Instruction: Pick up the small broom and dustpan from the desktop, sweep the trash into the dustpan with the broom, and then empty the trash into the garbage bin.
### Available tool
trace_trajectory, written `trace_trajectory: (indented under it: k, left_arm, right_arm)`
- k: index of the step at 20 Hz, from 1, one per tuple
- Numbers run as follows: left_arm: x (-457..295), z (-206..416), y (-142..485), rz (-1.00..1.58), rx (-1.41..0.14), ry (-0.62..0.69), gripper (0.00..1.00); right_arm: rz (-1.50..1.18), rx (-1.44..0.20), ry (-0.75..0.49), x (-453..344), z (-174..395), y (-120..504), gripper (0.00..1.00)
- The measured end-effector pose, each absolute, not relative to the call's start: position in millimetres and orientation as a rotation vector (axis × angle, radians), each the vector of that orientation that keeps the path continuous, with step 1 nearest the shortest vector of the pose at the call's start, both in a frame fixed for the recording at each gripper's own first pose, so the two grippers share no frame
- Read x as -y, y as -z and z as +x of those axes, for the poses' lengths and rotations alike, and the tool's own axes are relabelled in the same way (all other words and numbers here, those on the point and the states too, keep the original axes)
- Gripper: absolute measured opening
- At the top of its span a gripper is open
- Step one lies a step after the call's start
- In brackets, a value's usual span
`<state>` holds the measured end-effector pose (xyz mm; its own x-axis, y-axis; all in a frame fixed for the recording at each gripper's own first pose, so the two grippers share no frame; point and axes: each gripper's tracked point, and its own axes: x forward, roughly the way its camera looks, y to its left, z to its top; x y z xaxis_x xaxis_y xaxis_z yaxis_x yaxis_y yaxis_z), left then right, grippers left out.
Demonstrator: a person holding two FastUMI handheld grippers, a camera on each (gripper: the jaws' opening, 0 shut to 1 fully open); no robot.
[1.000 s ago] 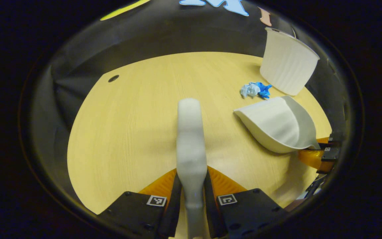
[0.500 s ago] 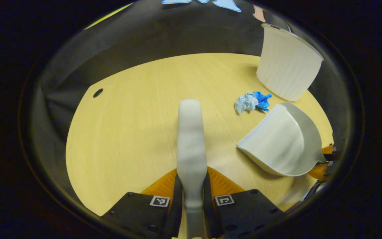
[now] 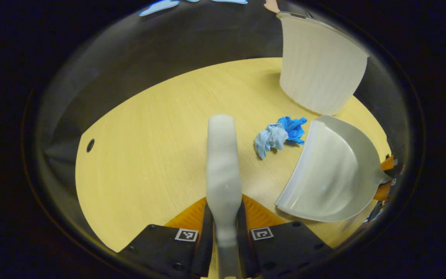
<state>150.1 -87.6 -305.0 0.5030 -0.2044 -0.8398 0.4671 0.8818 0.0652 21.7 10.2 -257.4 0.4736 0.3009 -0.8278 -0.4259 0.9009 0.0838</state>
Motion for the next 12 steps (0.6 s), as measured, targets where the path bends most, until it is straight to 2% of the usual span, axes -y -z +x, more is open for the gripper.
trace_trajectory:
  k: [2,7,10,12]
  left_arm:
    - [101,159,303,0.322,-0.949,0.462,0.35]
    - [134,172,300,0.396,-0.919,0.611,0.33]
    - [146,164,289,0.422,-0.925,0.718,0.39]
    - [157,162,288,0.417,-0.930,0.776,0.36]
  right_arm:
    - [-0.154,-0.982,-0.461,-5,24,258,0.30]
    - [-0.176,-0.985,-0.486,-5,29,258,0.30]
    - [-0.179,-0.985,-0.491,-24,24,241,0.30]
    - [-0.178,-0.982,-0.490,-28,20,226,0.30]
